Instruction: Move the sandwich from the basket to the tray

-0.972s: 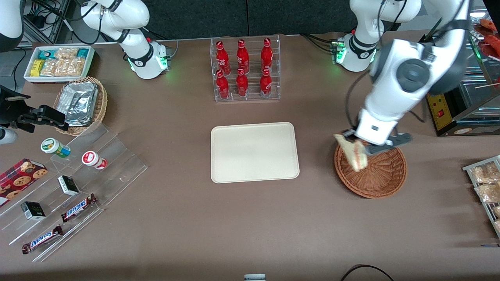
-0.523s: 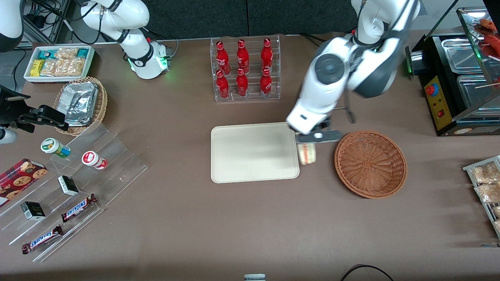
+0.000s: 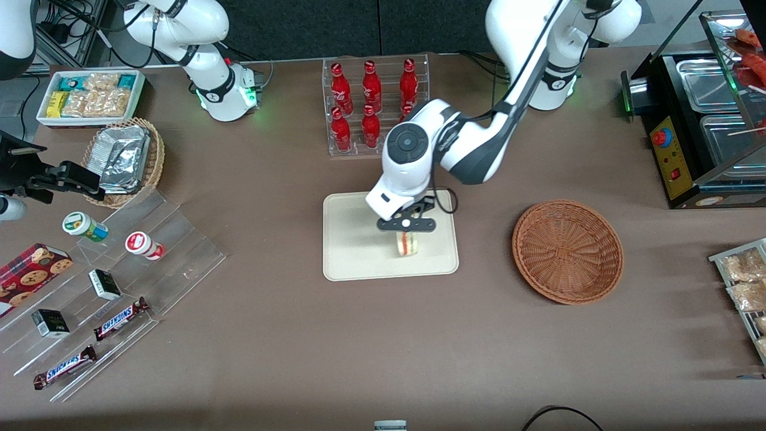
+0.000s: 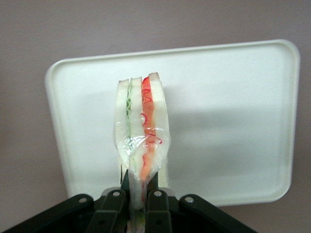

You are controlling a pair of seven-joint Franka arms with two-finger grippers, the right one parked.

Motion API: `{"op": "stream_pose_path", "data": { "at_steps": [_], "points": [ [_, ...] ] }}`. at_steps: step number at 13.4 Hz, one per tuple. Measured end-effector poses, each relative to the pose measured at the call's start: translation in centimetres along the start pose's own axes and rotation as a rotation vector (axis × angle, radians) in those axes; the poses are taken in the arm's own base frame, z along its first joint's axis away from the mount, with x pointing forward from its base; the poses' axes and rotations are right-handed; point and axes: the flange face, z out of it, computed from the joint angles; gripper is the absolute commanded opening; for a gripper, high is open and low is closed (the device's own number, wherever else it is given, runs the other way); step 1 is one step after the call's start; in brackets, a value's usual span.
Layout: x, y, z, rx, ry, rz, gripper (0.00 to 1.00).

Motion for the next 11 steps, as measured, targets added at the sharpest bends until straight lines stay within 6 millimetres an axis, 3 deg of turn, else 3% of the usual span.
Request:
{"op": "stream_pose_path", "data": {
  "at_steps": [4, 11],
  "points": [
    [-0.5, 1.9, 4.2, -0.006, 0.011, -0.001, 0.00],
    [0.0, 2.1, 5.8, -0.027, 0.038, -0.008, 0.00]
  ]
}}
